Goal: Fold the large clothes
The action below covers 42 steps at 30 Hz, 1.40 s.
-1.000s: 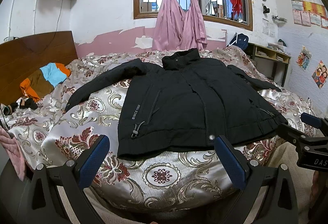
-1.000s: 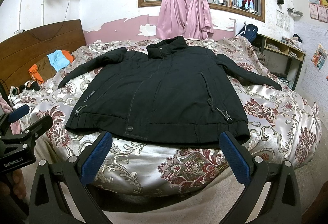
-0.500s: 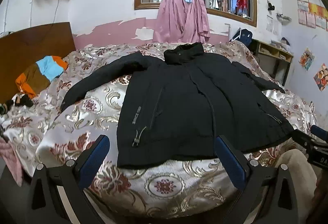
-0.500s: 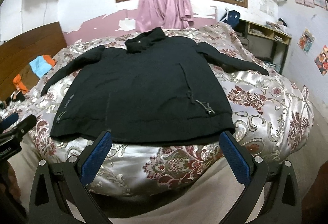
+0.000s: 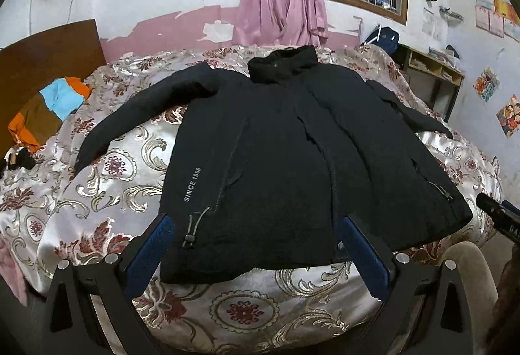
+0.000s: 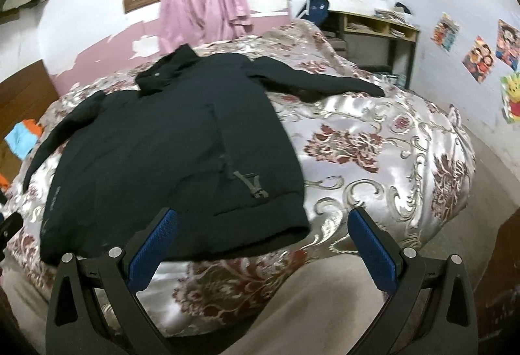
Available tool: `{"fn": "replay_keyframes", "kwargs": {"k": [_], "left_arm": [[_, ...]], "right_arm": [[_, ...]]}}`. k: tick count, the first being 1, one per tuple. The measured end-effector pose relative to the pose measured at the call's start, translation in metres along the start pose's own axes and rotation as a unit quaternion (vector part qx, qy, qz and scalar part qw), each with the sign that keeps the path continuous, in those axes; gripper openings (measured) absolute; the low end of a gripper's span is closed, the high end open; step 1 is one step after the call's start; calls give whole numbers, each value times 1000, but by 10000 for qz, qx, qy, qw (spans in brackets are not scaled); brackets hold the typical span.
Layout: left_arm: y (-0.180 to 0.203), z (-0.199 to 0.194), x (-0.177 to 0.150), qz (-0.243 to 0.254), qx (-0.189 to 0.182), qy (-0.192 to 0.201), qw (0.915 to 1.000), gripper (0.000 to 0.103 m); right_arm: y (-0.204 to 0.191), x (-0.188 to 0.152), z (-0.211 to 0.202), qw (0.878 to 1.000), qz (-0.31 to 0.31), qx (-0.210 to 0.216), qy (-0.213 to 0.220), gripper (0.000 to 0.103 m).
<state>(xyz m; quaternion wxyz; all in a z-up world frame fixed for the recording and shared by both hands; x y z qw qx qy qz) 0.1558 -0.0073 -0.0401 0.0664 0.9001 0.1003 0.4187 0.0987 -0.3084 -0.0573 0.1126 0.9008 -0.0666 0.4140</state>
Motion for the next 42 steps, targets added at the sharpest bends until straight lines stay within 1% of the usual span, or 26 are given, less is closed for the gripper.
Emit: {"fn": "replay_keyframes", "kwargs": {"k": [3, 6, 9, 16, 19, 22, 23, 26, 27, 28, 30, 31, 33, 34, 36, 38, 40, 42], "left_arm": [[5, 8, 6, -2, -6, -91, 10000, 103], [12, 19, 17, 35, 146, -204, 9997, 103], [23, 32, 33, 84, 305, -266, 9991, 103], [55, 57, 63, 325, 519, -112, 9981, 103], [69, 71, 76, 443, 649, -66, 9969, 103], [79, 86, 91, 504, 747, -19, 9959, 103], [83, 91, 97, 524, 791, 22, 9955, 103], [97, 106, 114, 597, 877, 116, 9943, 103], [105, 114, 120, 639, 892, 153, 9938, 103], [109, 119, 124, 660, 901, 167, 9936, 103], [122, 136, 132, 671, 827, 115, 9942, 103], [132, 148, 137, 645, 692, 53, 9955, 103], [151, 172, 146, 667, 497, -86, 9965, 103], [161, 184, 150, 726, 443, -139, 9963, 103], [184, 204, 161, 938, 353, -103, 9949, 103], [214, 224, 174, 1119, 74, 50, 9937, 103], [246, 243, 187, 1106, -234, 127, 9935, 103], [272, 263, 193, 1033, -473, 14, 9935, 103]], "right_arm": [[8, 6, 8, 9999, 30, -141, -50, 102], [18, 16, 15, 9997, 33, -254, -59, 102], [27, 30, 23, 9997, 83, -247, -9, 102], [53, 69, 57, 9989, 191, -384, 210, 102], [68, 87, 79, 9974, 410, -470, 355, 102], [89, 112, 109, 9947, 762, -523, 457, 102], [95, 121, 123, 9940, 933, -429, 385, 102], [103, 146, 164, 9908, 1337, 43, 210, 102], [104, 152, 173, 9903, 1373, 116, 185, 102], [105, 164, 190, 9896, 1417, 220, 150, 102], [110, 178, 216, 9861, 1618, 354, 149, 102], [115, 184, 232, 9829, 1791, 397, 140, 102], [128, 188, 263, 9775, 2079, 335, 108, 102], [131, 186, 279, 9764, 2140, 296, 16, 102], [138, 178, 307, 9748, 2203, 292, -186, 102], [146, 170, 325, 9735, 2258, 262, -260, 102], [162, 166, 340, 9692, 2439, 283, -192, 102], [174, 166, 355, 9653, 2577, 426, -34, 102]]}}
Point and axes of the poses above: each gripper's, at about its wrist camera, not at the fingertips, and z roughly the way its jaws point, y to its right, x to its top, the point moved 6 cm from there along z, roughly the way its jaws point, and after that the axes turned 14 degrees about -z, right-handed, at the moved point
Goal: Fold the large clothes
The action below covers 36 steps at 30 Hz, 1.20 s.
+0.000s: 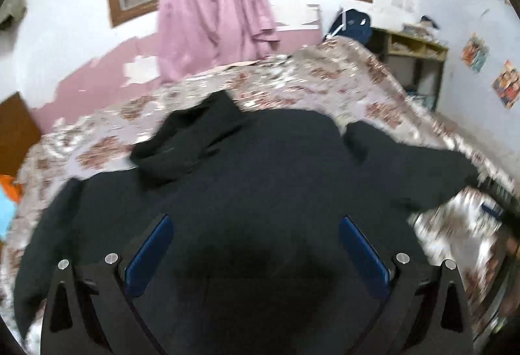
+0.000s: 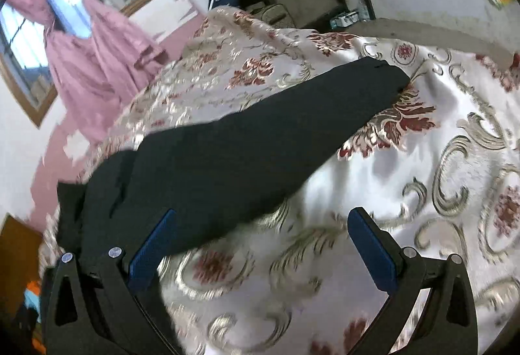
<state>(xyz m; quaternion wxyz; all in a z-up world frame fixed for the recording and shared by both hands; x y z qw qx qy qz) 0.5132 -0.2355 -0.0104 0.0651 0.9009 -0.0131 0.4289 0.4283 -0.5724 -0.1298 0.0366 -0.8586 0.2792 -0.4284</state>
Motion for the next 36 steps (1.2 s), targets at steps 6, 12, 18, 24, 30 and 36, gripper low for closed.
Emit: {"fn": "replay_keyframes", "kwargs": {"k": [6, 12, 18, 24, 30, 36], "left_arm": [[52, 62, 14, 166, 90, -245, 9995, 103], [77, 96, 12, 155, -147, -464, 9987, 103], [82, 136, -16, 170, -134, -1094, 9938, 103], [82, 153, -26, 258, -134, -1467, 9888, 103], [77, 139, -17, 75, -415, -1388, 9894, 103], [20, 89, 9, -685, -695, -1097, 9892, 103]], "right_arm": [[34, 19, 43, 9972, 568, 313, 367, 102], [74, 28, 80, 9876, 1460, 464, 337, 79], [89, 42, 110, 9766, 1976, 667, 533, 52], [92, 43, 129, 9642, 2338, 1040, 697, 12], [65, 76, 100, 9679, 1874, 1187, 1180, 6], [-8, 126, 31, 9683, 596, 1508, 1900, 6]]}}
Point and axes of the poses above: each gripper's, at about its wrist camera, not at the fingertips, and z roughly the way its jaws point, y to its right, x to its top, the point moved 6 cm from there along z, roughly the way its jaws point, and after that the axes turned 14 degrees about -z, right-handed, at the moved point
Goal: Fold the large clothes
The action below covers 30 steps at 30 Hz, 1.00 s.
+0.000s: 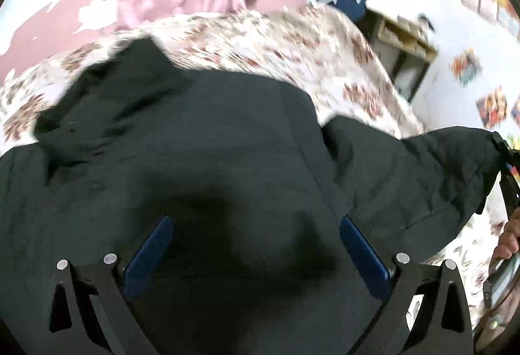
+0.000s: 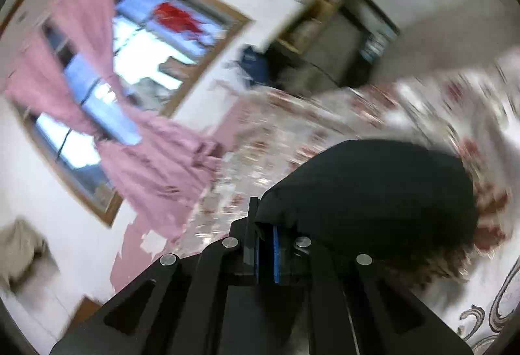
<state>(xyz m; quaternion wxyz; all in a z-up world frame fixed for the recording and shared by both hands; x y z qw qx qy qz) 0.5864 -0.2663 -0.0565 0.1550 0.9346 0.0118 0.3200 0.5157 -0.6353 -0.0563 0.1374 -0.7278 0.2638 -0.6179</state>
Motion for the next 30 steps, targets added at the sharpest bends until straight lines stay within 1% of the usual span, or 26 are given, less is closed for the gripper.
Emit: {"fn": "replay_keyframes", "kwargs": {"k": [1, 3, 4, 5, 6, 7, 8, 9, 10, 12, 13, 14, 15, 16, 18, 19, 21, 22, 23, 24, 25, 26, 27, 28, 29, 30], "left_arm": [[-12, -14, 3, -101, -41, 70, 9999, 103], [-43, -43, 8, -254, -40, 237, 9994, 103], [-55, -54, 9, -304, -5, 303, 9991, 103], [-72, -67, 9, -375, 34, 363, 9986, 103], [-91, -80, 8, -467, 72, 410, 9980, 103], [-103, -88, 7, -535, 102, 438, 9976, 103], [-123, -102, 6, -675, 135, 479, 9965, 103], [-139, -112, 6, -810, 152, 507, 9953, 103], [-153, -120, 5, -948, 156, 545, 9939, 103], [-182, -138, 1, -1270, 131, 612, 9899, 103], [-191, -142, 0, -1370, 127, 631, 9885, 103], [-202, -147, -2, -1498, 110, 653, 9865, 103], [-213, -152, -6, -1627, 77, 672, 9844, 103], [-224, -156, -9, -1758, 41, 679, 9821, 103], [-238, -157, -16, -2031, -11, 689, 9767, 103], [-246, -157, -21, -2248, -102, 693, 9719, 103], [-256, -150, -32, -2609, -351, 653, 9625, 103], [-260, -146, -36, -2756, -449, 620, 9582, 103], [-264, -139, -41, -2953, -577, 565, 9520, 103], [-267, -135, -46, -3078, -667, 521, 9477, 102], [-269, -127, -52, -3236, -805, 453, 9417, 102], [-271, -121, -56, -3347, -930, 399, 9369, 102], [-270, -116, -61, -3445, -1069, 339, 9321, 102], [-269, -111, -65, -3513, -1168, 289, 9285, 102], [-269, -106, -67, -3582, -1252, 217, 9250, 102], [-268, -101, -69, -3610, -1333, 181, 9228, 102]], "right_arm": [[-27, 9, -3, 9991, -405, 104, 6, 6], [-63, 13, -11, 9942, -1076, 66, 23, 6], [-94, 13, -11, 9865, -1639, 29, 7, 6], [-113, 12, -15, 9806, -1960, 54, -13, 6], [-141, 6, -15, 9712, -2378, 132, -66, 6], [-158, 4, -18, 9653, -2602, 198, -93, 6], [-190, -7, -19, 9525, -3022, 340, -150, 6], [-214, -14, -20, 9423, -3308, 479, -201, 6], [-230, -21, -25, 9351, -3486, 580, -245, 6], [-274, -42, -32, 9121, -3995, 833, -387, 6], [-302, -57, -38, 8946, -4339, 965, -457, 6], [-320, -69, -45, 8815, -4575, 1048, -518, 6], [-342, -86, -53, 8650, -4845, 1153, -622, 6], [-356, -104, -65, 8523, -5028, 1252, -713, 6], [-376, -130, -73, 8310, -5299, 1409, -938, 6], [-386, -152, -79, 8163, -5452, 1501, -1177, 6], [-395, -187, -82, 7990, -5612, 1505, -1549, 6], [-388, -201, -83, 7922, -5677, 1454, -1704, 6], [-384, -219, -86, 7821, -5756, 1427, -1912, 8], [-379, -230, -87, 7760, -5779, 1412, -2093, 11], [-376, -241, -89, 7728, -5728, 1435, -2325, 19], [-374, -249, -93, 7734, -5581, 1517, -2595, 33], [-372, -254, -99, 7753, -5395, 1638, -2846, 41], [-369, -254, -104, 7746, -5287, 1720, -3015, 53], [-370, -254, -112, 7745, -5239, 1784, -3063, 56], [-368, -252, -119, 7752, -5209, 1837, -3065, 56]]}}
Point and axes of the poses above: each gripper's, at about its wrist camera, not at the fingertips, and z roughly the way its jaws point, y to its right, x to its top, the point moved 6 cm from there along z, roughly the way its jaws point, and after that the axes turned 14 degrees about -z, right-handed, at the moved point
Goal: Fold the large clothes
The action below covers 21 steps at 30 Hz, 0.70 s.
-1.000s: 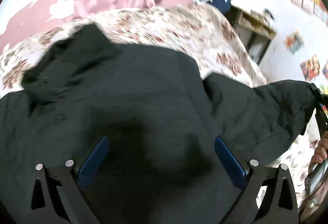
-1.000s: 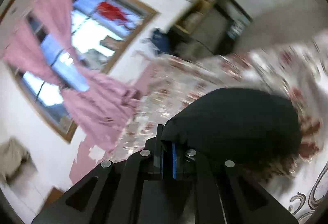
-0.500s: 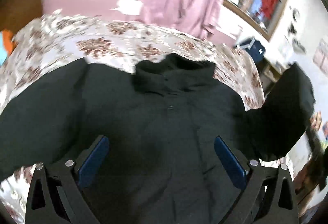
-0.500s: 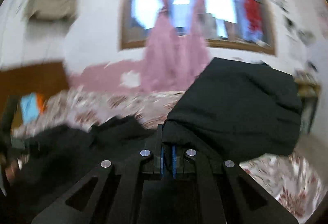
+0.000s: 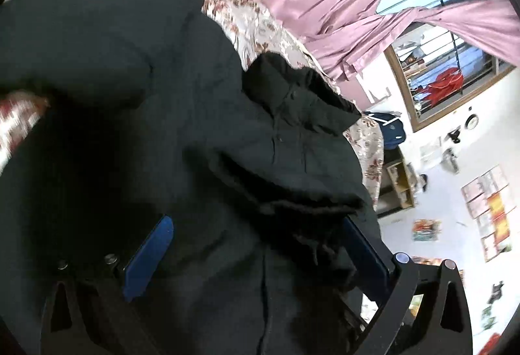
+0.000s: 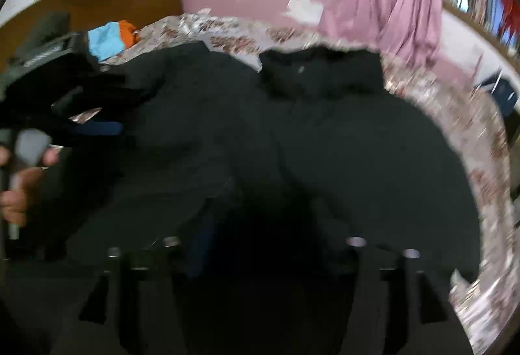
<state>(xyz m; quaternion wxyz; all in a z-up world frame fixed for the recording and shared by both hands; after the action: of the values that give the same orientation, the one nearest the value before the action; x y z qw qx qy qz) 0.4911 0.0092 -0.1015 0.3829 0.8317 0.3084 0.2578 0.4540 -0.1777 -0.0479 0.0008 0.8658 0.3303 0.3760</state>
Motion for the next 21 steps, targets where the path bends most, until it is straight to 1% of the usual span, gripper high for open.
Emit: {"fn": "replay_keyframes", "kwargs": {"k": [2, 4, 6, 8, 9, 12, 13, 14, 17, 18, 19, 20, 21], "left_arm": [[-2, 10, -3, -133, -188, -177, 9996, 102], [-4, 20, -7, -264, -254, -374, 9986, 102], [-5, 26, -11, -454, -370, -562, 9967, 102], [-6, 28, -15, -503, -385, -602, 9962, 102], [-8, 31, -17, -460, -280, -632, 9965, 102], [-17, 42, -25, -299, 486, -683, 9960, 102], [-17, 47, -29, -168, 732, -644, 9951, 102], [-15, 50, -31, -79, 885, -604, 9942, 102], [-10, 62, -35, -9, 1390, -449, 9893, 101], [-7, 66, -36, -12, 1509, -422, 9876, 91], [-3, 70, -36, 52, 1602, -390, 9863, 76], [3, 74, -38, 166, 1684, -394, 9848, 44], [9, 74, -39, 292, 1887, -288, 9812, 40]], "right_arm": [[0, -9, -21, 9998, 54, 133, 102, 63], [8, -17, -37, 9995, 127, 184, 229, 63], [22, -22, -62, 9988, 238, -82, 411, 65], [28, -30, -76, 9974, 402, -343, 496, 70], [34, -34, -83, 9964, 492, -446, 535, 70], [63, -50, -84, 9916, 930, -785, 432, 72], [81, -49, -72, 9901, 1064, -823, 388, 72], [86, -59, -73, 9870, 1335, -841, 312, 72], [105, -74, -59, 9822, 1747, -682, 122, 72], [114, -75, -50, 9811, 1807, -688, 33, 72], [117, -82, -49, 9798, 1848, -763, -99, 72], [119, -88, -50, 9782, 1874, -870, -199, 73], [125, -86, -44, 9765, 1913, -960, -253, 73]]}}
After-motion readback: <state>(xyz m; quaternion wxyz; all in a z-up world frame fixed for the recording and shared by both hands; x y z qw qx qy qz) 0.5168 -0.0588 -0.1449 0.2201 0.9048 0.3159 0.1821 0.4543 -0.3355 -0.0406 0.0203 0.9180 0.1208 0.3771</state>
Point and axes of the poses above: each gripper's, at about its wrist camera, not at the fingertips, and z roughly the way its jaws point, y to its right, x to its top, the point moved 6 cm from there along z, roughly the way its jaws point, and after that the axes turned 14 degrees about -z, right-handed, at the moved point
